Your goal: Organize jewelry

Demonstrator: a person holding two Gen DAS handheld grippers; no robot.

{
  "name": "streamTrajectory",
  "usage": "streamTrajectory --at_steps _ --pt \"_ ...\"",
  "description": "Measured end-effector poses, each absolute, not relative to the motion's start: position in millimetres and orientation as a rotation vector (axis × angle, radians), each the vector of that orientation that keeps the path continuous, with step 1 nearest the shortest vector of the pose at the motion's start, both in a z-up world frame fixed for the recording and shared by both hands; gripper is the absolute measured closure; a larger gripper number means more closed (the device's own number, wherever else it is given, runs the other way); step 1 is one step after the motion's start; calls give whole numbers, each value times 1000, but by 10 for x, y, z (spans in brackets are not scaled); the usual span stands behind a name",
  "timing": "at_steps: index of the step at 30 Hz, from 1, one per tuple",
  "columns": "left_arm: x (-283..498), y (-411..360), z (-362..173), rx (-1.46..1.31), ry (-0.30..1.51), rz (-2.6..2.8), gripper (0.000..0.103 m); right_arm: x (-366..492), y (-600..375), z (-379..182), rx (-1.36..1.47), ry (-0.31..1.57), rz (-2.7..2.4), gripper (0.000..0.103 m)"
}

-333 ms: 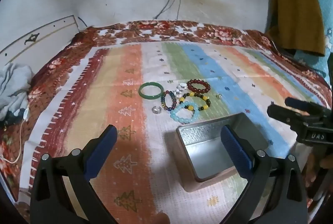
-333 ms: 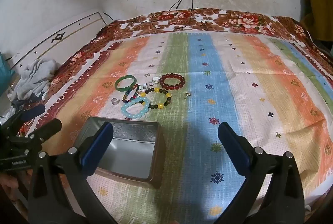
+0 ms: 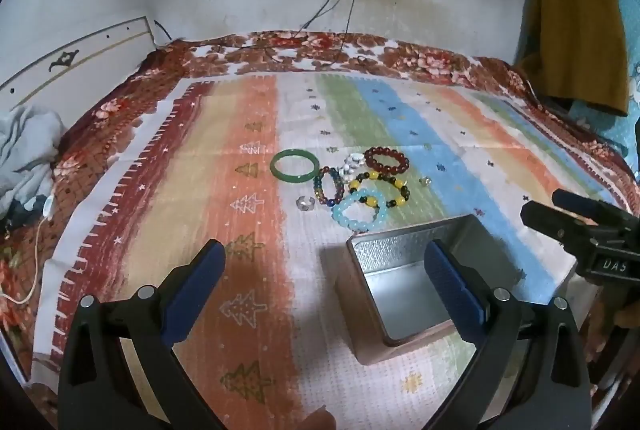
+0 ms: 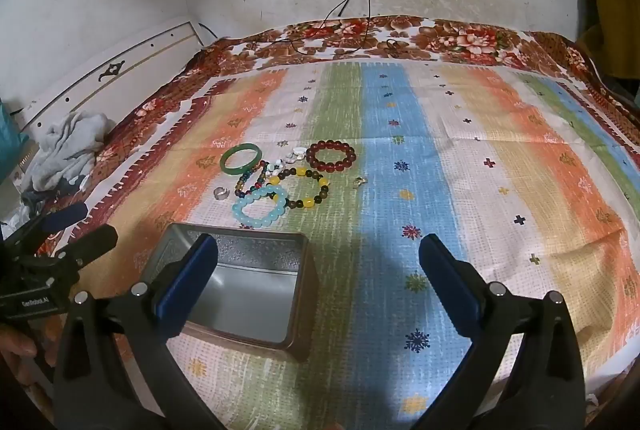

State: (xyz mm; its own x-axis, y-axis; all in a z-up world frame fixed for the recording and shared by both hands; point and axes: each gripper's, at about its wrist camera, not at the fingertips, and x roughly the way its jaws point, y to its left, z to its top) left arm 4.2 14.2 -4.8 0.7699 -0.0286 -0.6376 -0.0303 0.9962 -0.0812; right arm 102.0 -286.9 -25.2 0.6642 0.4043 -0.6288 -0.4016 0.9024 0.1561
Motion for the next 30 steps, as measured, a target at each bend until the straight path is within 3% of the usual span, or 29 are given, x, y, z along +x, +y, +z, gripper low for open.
streamTrajectory --at_steps 30 --pt "45 122 -73 -71 714 14 6 1032 -2812 -247 -9 716 453 4"
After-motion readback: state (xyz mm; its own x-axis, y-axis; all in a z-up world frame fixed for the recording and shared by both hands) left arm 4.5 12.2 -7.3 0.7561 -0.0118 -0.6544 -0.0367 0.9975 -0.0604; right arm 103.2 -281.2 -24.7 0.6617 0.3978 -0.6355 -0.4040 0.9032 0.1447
